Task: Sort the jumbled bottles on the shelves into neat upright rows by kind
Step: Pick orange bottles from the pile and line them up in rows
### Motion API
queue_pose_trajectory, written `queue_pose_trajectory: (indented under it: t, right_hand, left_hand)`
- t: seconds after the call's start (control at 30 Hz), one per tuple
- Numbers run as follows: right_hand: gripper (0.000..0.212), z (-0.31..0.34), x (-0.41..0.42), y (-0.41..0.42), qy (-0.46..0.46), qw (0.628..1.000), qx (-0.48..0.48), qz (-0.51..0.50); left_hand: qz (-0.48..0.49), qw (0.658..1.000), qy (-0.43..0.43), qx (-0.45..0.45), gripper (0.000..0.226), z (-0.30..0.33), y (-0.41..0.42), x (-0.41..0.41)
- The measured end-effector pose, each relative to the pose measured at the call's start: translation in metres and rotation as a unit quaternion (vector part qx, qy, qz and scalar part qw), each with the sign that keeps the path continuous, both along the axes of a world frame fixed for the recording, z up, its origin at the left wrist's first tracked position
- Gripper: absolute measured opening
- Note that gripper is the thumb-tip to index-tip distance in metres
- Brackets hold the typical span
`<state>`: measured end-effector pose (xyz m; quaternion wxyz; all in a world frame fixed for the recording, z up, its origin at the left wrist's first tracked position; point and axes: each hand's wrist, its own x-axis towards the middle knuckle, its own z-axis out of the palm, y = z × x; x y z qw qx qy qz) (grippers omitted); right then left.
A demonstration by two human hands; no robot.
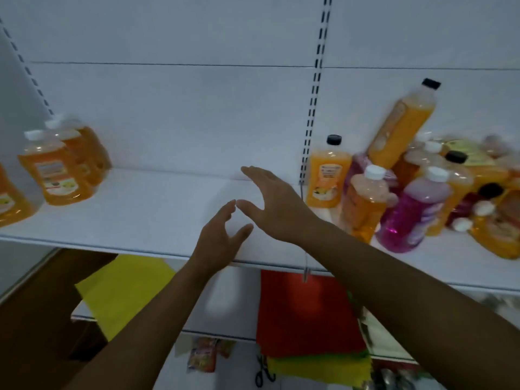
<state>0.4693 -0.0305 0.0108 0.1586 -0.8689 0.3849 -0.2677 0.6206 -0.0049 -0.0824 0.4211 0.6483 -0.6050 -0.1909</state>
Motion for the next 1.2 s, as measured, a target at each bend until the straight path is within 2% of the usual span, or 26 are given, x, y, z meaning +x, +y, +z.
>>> queue_pose_trajectory:
  t: [0.23, 0.5, 0.6, 0.67, 0.7, 0.8, 0.87, 0.93, 1.1, 1.2]
  right_hand:
    - [0.061, 0.005, -0.068, -0.002, -0.023, 0.992, 0.011, -0.124]
    - [0.059, 0.004, -0.075, -0.013, -0.024, 0.982, 0.024, -0.186]
    - [0.054, 0.011, -0.077, -0.015, -0.031, 0.98, -0.021, -0.194]
    - [0.049, 0.014, -0.084, -0.016, -0.035, 0.973, -0.101, -0.202]
    - [0.048, 0.014, -0.089, -0.017, -0.035, 0.966, -0.141, -0.214]
    - [0.052, 0.012, -0.106, -0.017, -0.017, 0.941, -0.186, -0.283]
    - [0.062, 0.009, -0.117, -0.017, 0.009, 0.93, -0.166, -0.327]
    - [0.07, 0.001, -0.126, -0.017, 0.012, 0.93, -0.128, -0.343]
    - [0.074, -0.011, -0.141, -0.015, -0.082, 0.943, -0.065, -0.316]
    - [0.083, -0.012, -0.143, -0.017, -0.091, 0.944, -0.019, -0.316]
  left_hand:
    - [-0.1, 0.995, 0.009, 0.027, 0.07, 0.004, -0.044, -0.066]
    - [-0.126, 0.991, 0.04, 0.033, 0.062, 0.014, -0.102, -0.099]
    - [-0.115, 0.991, 0.044, -0.042, 0.038, 0.014, -0.114, -0.105]
    - [-0.154, 0.982, 0.069, -0.083, 0.023, 0.011, -0.115, -0.113]
    - [-0.186, 0.976, 0.08, -0.077, 0.022, 0.009, -0.115, -0.119]
    - [-0.323, 0.942, 0.094, -0.005, 0.049, 0.007, -0.114, -0.136]
    - [-0.401, 0.908, 0.115, 0.039, 0.068, 0.009, -0.108, -0.147]
    - [-0.433, 0.889, 0.134, 0.059, 0.073, 0.01, -0.104, -0.155]
    - [-0.407, 0.897, 0.152, 0.081, 0.064, 0.006, -0.099, -0.154]
    - [-0.391, 0.908, 0.13, 0.068, 0.066, 0.008, -0.094, -0.154]
